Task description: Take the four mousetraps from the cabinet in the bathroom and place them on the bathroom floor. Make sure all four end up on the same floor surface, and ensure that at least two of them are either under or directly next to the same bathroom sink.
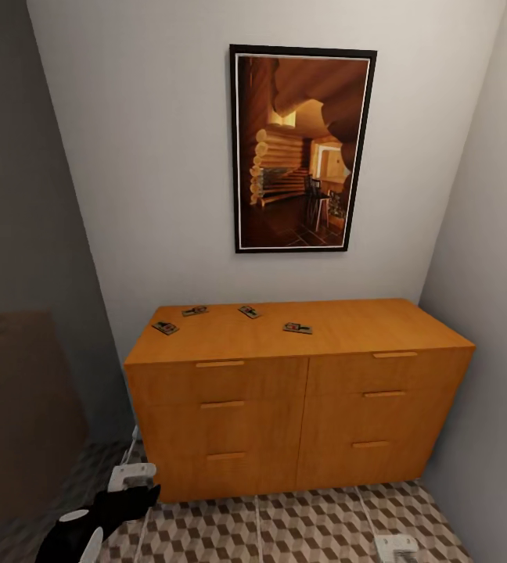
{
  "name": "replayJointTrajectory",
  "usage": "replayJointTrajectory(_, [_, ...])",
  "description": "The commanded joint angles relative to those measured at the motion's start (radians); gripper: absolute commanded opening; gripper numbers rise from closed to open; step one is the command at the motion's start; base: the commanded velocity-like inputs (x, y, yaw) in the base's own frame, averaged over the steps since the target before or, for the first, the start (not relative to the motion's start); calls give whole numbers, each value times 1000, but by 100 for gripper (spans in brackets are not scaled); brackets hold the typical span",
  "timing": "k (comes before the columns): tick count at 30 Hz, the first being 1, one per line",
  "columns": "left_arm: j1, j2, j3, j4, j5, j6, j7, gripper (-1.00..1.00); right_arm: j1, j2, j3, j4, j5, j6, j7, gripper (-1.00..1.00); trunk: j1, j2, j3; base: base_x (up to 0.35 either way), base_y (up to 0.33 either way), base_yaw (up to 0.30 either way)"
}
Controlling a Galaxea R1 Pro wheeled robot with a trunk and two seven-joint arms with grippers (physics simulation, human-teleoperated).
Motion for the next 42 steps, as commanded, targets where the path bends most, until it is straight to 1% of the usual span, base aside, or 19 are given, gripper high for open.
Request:
replayJointTrajectory(1, [-1, 0, 1, -11, 7, 6, 1, 100, 0, 0, 1, -13, 2, 6, -7, 100, 0, -1, -1, 0, 0, 0])
replayJointTrajectory(5, [-2, -1, 1, -62, 7, 8, 13, 100, -4, 0, 1, -70, 14, 17, -41, 100, 0, -1, -1, 0, 0, 0])
replayJointTrajectory(9, [-10, -4, 0, -120, 7, 9, 40, 100, -30, 3, 0, -141, 49, 60, -94, 100, 0, -1, -1, 0, 0, 0])
replayJointTrajectory(14, [-52, -20, -4, -161, 7, 28, 63, 100, -100, 7, -1, -235, 74, 167, -133, 100, 0, -1, -1, 0, 0, 0])
replayJointTrajectory(19, [-112, -41, -8, -182, 7, 86, 71, 100, -170, 9, -1, -330, 80, 282, -145, 100, 0, -1, -1, 0, 0, 0])
replayJointTrajectory(20, [-112, -41, -8, -182, 7, 86, 71, 100, -170, 9, -1, -330, 80, 282, -145, 100, 0, -1, -1, 0, 0, 0])
replayJointTrajectory(25, [-174, -65, -19, -194, 7, 126, 75, 100, -229, 10, -1, -417, 81, 382, -148, 100, 0, -1, -1, 0, 0, 0])
replayJointTrajectory(29, [-236, -86, -31, -198, 7, 141, 75, 100, -277, 10, -1, -465, 81, 454, -146, 100, 0, -1, -1, 0, 0, 0])
replayJointTrajectory(32, [-290, -100, -36, -199, 7, 146, 75, 100, -319, 11, -1, -484, 81, 498, -145, 100, 0, -1, -1, 0, 0, 0])
replayJointTrajectory(35, [-345, -113, -40, -199, 7, 148, 75, 100, -364, 12, -1, -494, 81, 536, -144, 100, 0, -1, -1, 0, 0, 0])
replayJointTrajectory(36, [-345, -113, -40, -199, 7, 148, 75, 100, -364, 12, -1, -494, 81, 536, -144, 100, 0, -1, -1, 0, 0, 0])
replayJointTrajectory(38, [-381, -124, -41, -200, 8, 148, 74, 100, -393, 12, -1, -497, 81, 557, -144, 100, 0, -1, -1, 0, 0, 0])
replayJointTrajectory(39, [-419, -138, -44, -200, 7, 148, 73, 100, -422, 12, -1, -498, 80, 573, -144, 100, 0, -1, -1, 0, 0, 0])
replayJointTrajectory(40, [-438, -145, -46, -200, 7, 147, 73, 100, -437, 12, -1, -498, 80, 580, -144, 100, 0, -1, -1, 0, 0, 0])
replayJointTrajectory(41, [-520, -173, -71, -197, 3, 148, 72, 100, -495, 12, -1, -499, 79, 601, -145, 100, 0, -1, -1, 0, 0, 0])
replayJointTrajectory(42, [-543, -178, -78, -195, 1, 149, 72, 100, -510, 13, -1, -498, 79, 604, -145, 100, 0, -1, -1, 0, 0, 0])
